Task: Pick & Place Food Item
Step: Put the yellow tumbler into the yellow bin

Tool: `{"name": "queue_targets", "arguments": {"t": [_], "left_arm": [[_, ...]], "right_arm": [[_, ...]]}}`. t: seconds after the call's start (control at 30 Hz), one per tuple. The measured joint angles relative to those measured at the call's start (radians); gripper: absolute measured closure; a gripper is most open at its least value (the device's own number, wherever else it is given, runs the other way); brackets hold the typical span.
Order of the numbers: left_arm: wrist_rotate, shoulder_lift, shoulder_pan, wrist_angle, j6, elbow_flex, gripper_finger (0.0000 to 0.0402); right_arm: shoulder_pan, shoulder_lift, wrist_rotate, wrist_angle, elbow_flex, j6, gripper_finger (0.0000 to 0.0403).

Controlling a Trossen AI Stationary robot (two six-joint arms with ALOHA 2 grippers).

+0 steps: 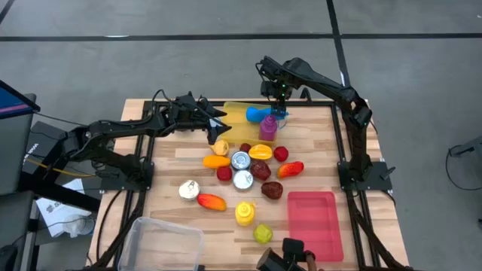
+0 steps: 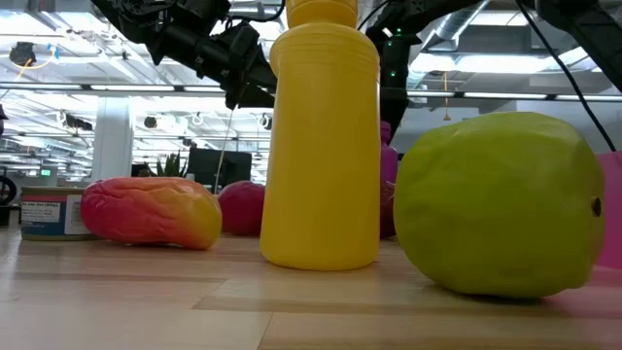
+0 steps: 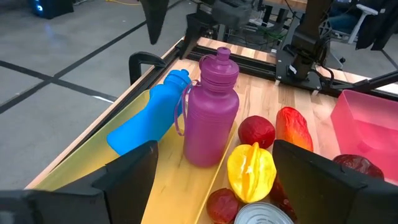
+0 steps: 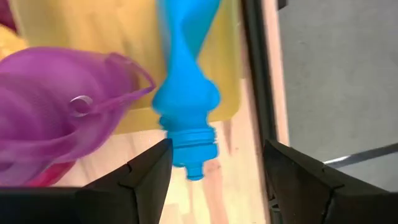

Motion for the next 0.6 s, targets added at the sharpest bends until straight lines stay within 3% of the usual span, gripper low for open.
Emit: {"name": "queue_targets", "arguments": {"t": [0.3,0.4,0.6], "left_arm": [[0.0,-0.01,0.0,-0.035,0.031,0.0,0.0092],[0.008,-0.037,0.0,-0.084,0.035,-0.002,0.0092],[0.246,-0.152,-0.032,-0.082,0.057,-0.07,0.0092]], "right_arm": [[0.001,0.0,0.007,0.126,0.107,0.014,0.0163],[0.021,-0.001,-0.039,0.141,0.149,0.014,0.0163],[0.129,-0.001,-0.25,0.19,0.182,0.022,0.0163]]}}
